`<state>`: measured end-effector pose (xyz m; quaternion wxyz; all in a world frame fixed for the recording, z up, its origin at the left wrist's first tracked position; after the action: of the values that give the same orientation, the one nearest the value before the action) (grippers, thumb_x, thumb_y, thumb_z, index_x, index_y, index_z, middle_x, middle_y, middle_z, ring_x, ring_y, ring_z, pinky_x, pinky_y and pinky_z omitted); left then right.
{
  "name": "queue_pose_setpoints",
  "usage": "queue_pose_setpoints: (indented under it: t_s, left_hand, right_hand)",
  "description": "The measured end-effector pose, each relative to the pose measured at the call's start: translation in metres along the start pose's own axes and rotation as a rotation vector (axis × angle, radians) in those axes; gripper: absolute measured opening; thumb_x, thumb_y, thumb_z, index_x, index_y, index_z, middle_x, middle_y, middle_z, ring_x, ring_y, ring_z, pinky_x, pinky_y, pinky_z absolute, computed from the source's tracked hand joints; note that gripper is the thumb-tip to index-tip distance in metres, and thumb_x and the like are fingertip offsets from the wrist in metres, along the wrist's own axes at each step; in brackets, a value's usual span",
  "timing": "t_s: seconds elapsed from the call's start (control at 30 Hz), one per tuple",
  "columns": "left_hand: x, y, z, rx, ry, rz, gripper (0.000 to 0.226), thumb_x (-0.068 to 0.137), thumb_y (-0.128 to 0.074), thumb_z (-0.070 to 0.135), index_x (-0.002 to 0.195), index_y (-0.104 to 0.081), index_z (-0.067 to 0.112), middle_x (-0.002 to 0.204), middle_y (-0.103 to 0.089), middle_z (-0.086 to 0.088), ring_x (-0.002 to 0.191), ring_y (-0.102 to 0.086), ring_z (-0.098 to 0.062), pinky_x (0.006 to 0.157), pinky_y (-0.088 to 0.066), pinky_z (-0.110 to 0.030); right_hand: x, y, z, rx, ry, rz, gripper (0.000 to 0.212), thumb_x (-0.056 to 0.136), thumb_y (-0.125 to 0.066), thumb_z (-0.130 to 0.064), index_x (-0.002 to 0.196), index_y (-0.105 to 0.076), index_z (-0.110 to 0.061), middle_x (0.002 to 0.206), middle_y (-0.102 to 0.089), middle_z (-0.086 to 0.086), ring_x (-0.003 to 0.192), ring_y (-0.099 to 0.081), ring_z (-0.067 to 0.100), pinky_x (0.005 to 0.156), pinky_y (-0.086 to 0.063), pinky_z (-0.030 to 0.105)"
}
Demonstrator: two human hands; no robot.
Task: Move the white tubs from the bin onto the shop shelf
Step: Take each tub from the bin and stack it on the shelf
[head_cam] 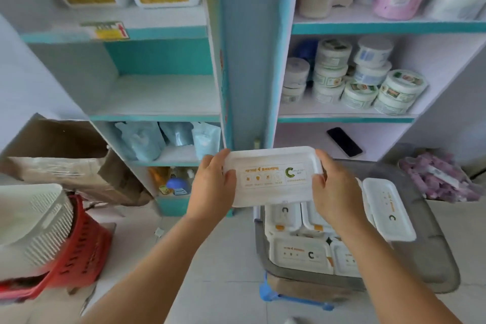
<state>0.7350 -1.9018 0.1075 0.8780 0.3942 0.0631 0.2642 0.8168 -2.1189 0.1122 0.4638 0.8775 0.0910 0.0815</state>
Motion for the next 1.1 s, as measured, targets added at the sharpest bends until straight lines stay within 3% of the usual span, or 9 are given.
queue_pose_setpoints:
  t_s: [0.07,0.2,0.47,0.63,0.8,1.0,1.1]
  left_hand:
    - [0.013,0.037,-0.01,0.021,-0.033,0.032,0.047,0.095,-0.047,0.014,0.141,-0.041,0.015,0.124,-0.05,-0.006,0.102,-0.052,-0.022,0.083,-0.037,-0.022]
    - [0.036,0.111,-0.029,0.048,-0.087,0.104,0.047,0.096,-0.046,0.015,0.142,-0.039,0.014,0.128,-0.05,-0.006,0.108,-0.05,-0.02,0.089,-0.04,-0.024]
    - [0.079,0.241,-0.052,0.024,-0.168,0.242,0.046,0.095,-0.049,0.018,0.141,-0.042,0.017,0.125,-0.051,-0.002,0.105,-0.052,-0.017,0.09,-0.048,-0.03]
    - [0.11,0.309,-0.051,0.058,-0.187,0.348,0.045,0.094,-0.049,0.018,0.139,-0.044,0.019,0.116,-0.057,-0.004,0.094,-0.052,-0.017,0.084,-0.048,-0.029]
    - [0.154,0.352,-0.052,0.052,-0.187,0.409,0.043,0.094,-0.049,0.015,0.137,-0.046,0.018,0.122,-0.058,-0.005,0.096,-0.055,-0.017,0.082,-0.049,-0.029]
    - [0.218,0.389,-0.051,0.101,-0.161,0.452,0.043,0.093,-0.046,0.012,0.136,-0.049,0.015,0.117,-0.062,-0.008,0.099,-0.056,-0.022,0.079,-0.044,-0.026]
    - [0.255,0.403,-0.048,0.087,-0.151,0.461,0.041,0.095,-0.044,0.012,0.135,-0.049,0.017,0.117,-0.062,-0.004,0.095,-0.057,-0.019,0.075,-0.049,-0.027]
  right_hand:
    - [0.004,-0.003,-0.041,0.023,0.027,0.029,0.047,0.094,-0.043,-0.006,0.14,-0.04,-0.019,0.121,-0.057,0.013,0.104,-0.056,0.03,0.079,-0.049,0.037]
    - [0.009,-0.007,-0.118,0.016,0.088,0.099,0.045,0.094,-0.043,-0.008,0.138,-0.043,-0.018,0.122,-0.06,0.011,0.108,-0.054,0.029,0.086,-0.043,0.036]
    - [0.024,0.0,-0.253,0.057,0.262,0.204,0.042,0.095,-0.044,-0.012,0.136,-0.045,-0.019,0.122,-0.061,0.007,0.104,-0.057,0.027,0.085,-0.051,0.039]
    - [0.046,0.007,-0.32,0.088,0.369,0.232,0.04,0.095,-0.044,-0.013,0.134,-0.046,-0.018,0.121,-0.062,0.007,0.104,-0.057,0.028,0.084,-0.046,0.035]
    - [0.08,0.013,-0.375,0.136,0.436,0.276,0.042,0.095,-0.045,-0.014,0.137,-0.045,-0.017,0.124,-0.061,0.007,0.108,-0.057,0.028,0.09,-0.05,0.038]
    - [0.141,0.007,-0.423,0.179,0.452,0.286,0.033,0.093,-0.046,-0.013,0.125,-0.053,-0.015,0.12,-0.063,0.008,0.102,-0.058,0.03,0.08,-0.046,0.033]
    - [0.17,0.005,-0.441,0.225,0.429,0.28,0.035,0.095,-0.047,-0.013,0.129,-0.052,-0.014,0.122,-0.063,0.007,0.107,-0.058,0.027,0.088,-0.048,0.035]
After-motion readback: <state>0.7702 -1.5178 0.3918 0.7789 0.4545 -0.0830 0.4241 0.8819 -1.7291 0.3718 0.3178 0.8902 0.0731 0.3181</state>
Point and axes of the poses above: each hand's wrist, its own x-axis towards the middle knuckle, its own y-axis out of the back of the hand, z = x × y, the point moved 7 cm from there along x, towards the middle knuckle
